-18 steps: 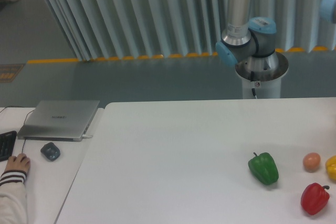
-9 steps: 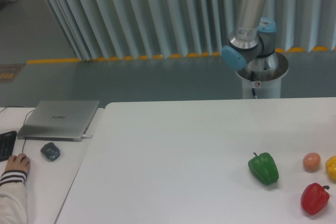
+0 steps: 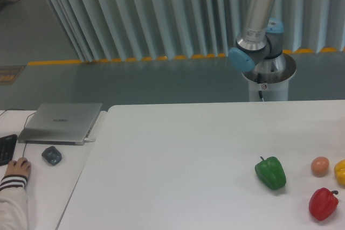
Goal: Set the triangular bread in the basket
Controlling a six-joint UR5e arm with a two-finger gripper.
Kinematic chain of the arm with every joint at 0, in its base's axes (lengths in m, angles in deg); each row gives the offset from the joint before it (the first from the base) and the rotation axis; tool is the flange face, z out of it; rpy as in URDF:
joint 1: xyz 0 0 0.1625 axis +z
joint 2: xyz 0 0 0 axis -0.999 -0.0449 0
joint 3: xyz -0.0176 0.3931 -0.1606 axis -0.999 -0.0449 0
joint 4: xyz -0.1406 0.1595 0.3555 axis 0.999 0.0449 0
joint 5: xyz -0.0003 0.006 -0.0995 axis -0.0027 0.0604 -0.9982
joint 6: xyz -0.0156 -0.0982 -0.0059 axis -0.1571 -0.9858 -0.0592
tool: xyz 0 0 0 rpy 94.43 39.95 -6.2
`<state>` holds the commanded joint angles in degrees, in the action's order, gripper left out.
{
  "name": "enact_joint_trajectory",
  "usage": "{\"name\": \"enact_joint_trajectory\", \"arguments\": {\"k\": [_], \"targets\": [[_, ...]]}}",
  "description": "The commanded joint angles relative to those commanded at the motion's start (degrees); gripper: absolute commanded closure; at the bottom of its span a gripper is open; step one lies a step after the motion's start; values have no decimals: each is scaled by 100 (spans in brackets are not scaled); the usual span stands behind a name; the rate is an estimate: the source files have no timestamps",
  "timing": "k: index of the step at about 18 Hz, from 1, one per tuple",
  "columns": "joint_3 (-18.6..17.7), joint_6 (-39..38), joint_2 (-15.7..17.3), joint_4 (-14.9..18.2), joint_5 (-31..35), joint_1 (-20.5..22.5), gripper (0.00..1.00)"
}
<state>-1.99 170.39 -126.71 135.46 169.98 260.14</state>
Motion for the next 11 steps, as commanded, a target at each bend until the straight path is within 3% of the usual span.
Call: {"name": "enact_joint_trajectory", "arguments": {"k": [3, 11], "targets": [[61, 52, 44, 0, 52, -211, 0], [18, -491, 457, 114, 8, -1651, 0]]}}
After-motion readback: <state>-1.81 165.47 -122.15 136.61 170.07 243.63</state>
